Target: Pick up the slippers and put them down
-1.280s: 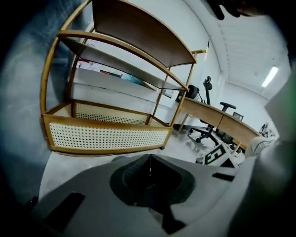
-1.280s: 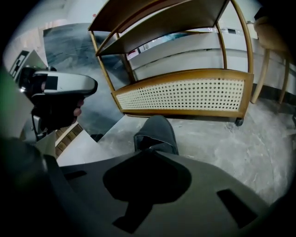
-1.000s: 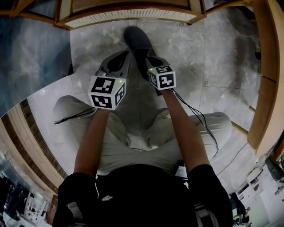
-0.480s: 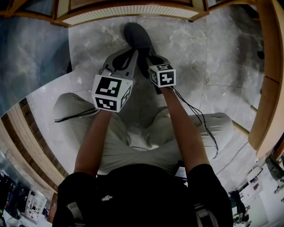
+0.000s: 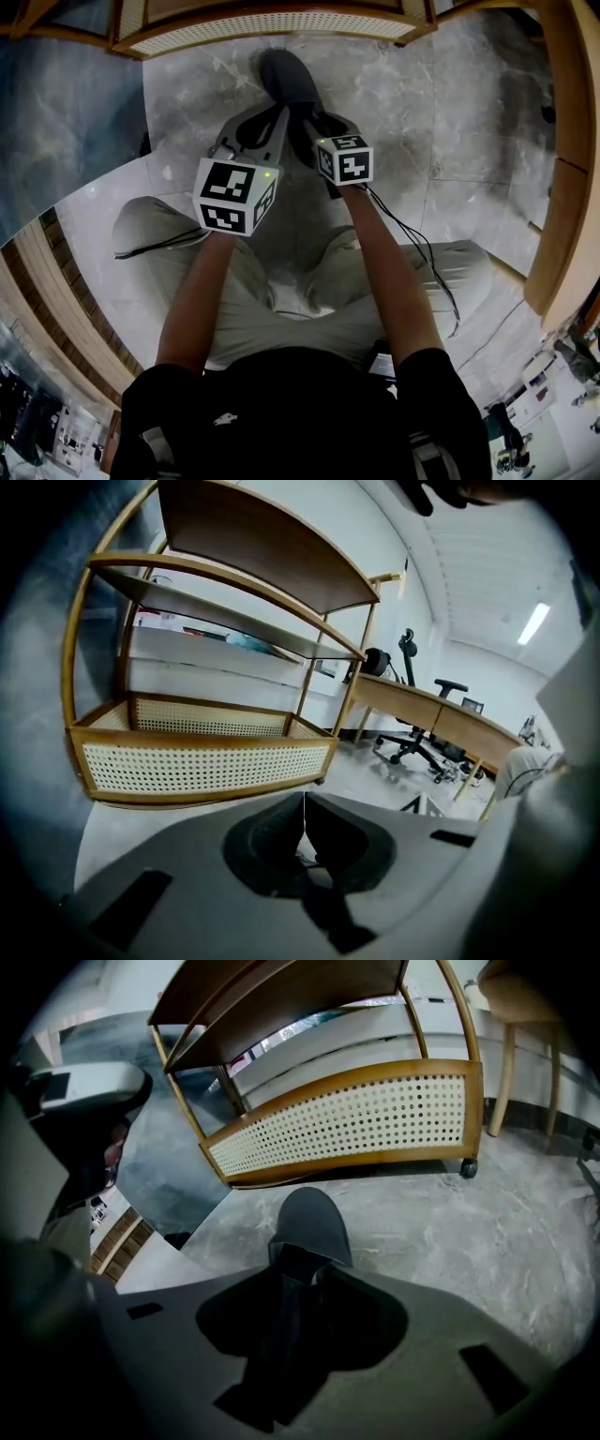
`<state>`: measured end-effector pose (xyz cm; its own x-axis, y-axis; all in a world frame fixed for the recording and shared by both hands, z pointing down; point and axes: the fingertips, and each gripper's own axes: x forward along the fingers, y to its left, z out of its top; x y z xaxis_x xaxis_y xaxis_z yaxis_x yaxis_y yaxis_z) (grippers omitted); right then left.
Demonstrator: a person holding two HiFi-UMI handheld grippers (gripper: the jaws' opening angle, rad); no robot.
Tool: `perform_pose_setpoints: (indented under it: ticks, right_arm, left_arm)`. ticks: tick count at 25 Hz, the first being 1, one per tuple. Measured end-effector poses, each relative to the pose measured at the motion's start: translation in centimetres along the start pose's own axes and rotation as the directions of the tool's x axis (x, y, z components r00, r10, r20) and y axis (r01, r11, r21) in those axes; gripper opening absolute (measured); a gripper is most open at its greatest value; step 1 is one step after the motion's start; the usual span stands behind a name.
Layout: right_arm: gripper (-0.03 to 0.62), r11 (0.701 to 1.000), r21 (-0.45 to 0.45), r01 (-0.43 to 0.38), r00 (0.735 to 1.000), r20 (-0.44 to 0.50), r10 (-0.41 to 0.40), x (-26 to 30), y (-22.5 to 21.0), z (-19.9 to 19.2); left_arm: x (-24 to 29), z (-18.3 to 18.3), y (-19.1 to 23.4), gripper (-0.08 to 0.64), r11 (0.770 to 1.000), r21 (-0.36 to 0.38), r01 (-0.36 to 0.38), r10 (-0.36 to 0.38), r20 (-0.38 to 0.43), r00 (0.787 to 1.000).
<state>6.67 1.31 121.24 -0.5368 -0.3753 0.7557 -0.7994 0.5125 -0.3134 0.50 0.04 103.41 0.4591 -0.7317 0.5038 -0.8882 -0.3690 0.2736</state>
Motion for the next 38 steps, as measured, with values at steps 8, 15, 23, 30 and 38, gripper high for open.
perform_pose_setpoints:
  ticks: [8,15,23,30,38]
  right_arm:
    - [0.043,0.999,-0.028,0.018,0.999,0.042,-0.016,-2.2,0.2,2.9]
    - [-0.001,0.997,-0.072,-0.018,0.998,0.064,0.022,-6.7,1.8,7.4]
    - [-0.002,0.991,-0.118,-0.063,0.991,0.109,0.076,-14.1,5.4,13.8]
    - [-0.002,0.981,-0.172,-0.090,0.980,0.162,0.118,-22.5,10.0,19.6]
    - [-0.003,0.980,-0.157,-0.119,0.967,0.204,0.150,-33.1,14.3,25.4]
  left_arm:
    - [0.0,1.8,-0.6,0.005,0.999,-0.047,0.008,-0.007,0.028,1.000]
    - [-1.9,4.5,-0.8,0.005,0.999,-0.046,-0.009,0.010,0.018,1.000]
    - [-6.4,9.9,-1.1,0.006,0.997,-0.062,-0.048,0.049,0.006,0.999]
    - [-11.7,15.5,-2.0,0.006,0.995,-0.070,-0.070,0.069,-0.010,0.998]
    - [-18.3,23.1,-4.6,0.006,0.992,-0.088,-0.089,0.087,-0.029,0.996]
